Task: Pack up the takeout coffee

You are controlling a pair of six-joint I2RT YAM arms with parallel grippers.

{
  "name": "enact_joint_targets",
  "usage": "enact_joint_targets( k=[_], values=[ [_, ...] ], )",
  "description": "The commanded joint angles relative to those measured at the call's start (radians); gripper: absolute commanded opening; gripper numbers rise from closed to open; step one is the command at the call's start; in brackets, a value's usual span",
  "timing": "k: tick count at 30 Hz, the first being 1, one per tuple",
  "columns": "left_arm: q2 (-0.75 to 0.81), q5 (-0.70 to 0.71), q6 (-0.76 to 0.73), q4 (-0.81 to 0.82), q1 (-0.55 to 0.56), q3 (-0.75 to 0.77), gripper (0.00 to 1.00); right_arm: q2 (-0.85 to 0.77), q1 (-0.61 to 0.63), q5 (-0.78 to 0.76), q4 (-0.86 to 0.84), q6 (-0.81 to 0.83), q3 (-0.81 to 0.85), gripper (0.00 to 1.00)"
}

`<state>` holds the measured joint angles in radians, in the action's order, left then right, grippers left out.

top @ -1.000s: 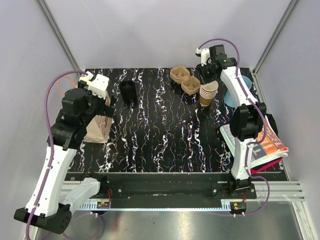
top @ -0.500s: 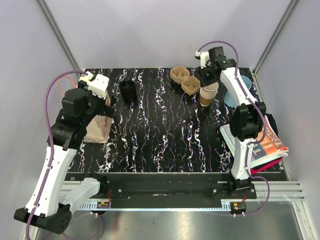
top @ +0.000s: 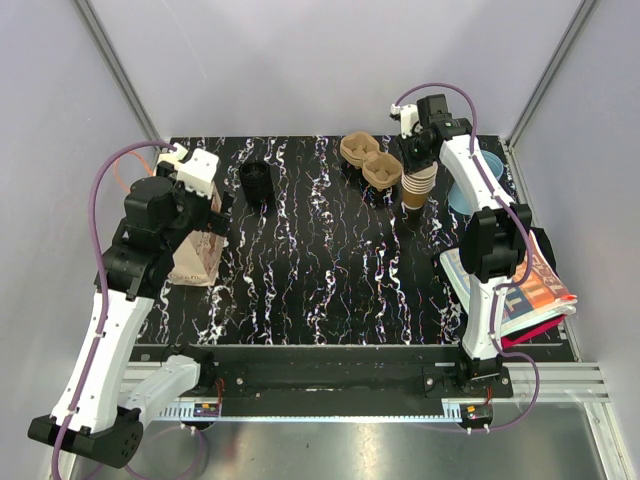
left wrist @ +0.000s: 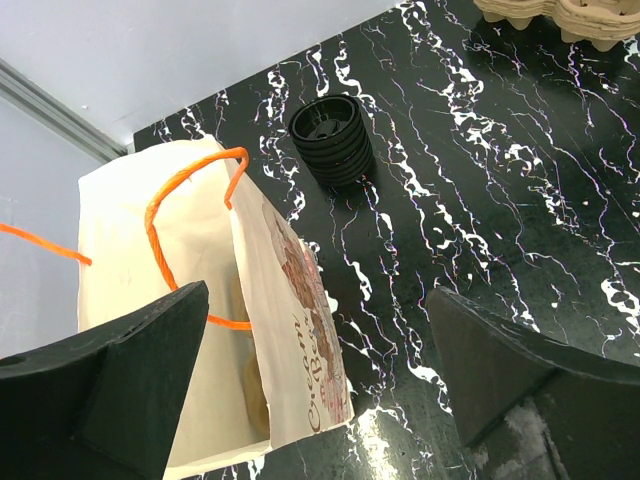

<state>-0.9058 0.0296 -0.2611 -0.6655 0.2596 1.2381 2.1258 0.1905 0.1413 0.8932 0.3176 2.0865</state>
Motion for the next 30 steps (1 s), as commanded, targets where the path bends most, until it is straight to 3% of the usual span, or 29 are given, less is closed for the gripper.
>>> enact_joint_targets(
  k=[1, 8, 30],
  values=[
    [0.008, -0.025, 0.008, 0.021, -0.005, -0.005, 0.99, -0.009, 0.001, -0.019, 0.009, 0.008, 0.004, 0.10],
    [0.007, -0.025, 0.010, 0.023, -0.005, -0.006, 0.99, -0.055, 0.006, -0.054, 0.009, 0.023, 0.020, 0.00],
    [0.007, -0.025, 0.013, 0.023, -0.006, -0.008, 0.99, -0.151, 0.069, -0.219, 0.010, 0.127, 0.079, 0.00]
  ],
)
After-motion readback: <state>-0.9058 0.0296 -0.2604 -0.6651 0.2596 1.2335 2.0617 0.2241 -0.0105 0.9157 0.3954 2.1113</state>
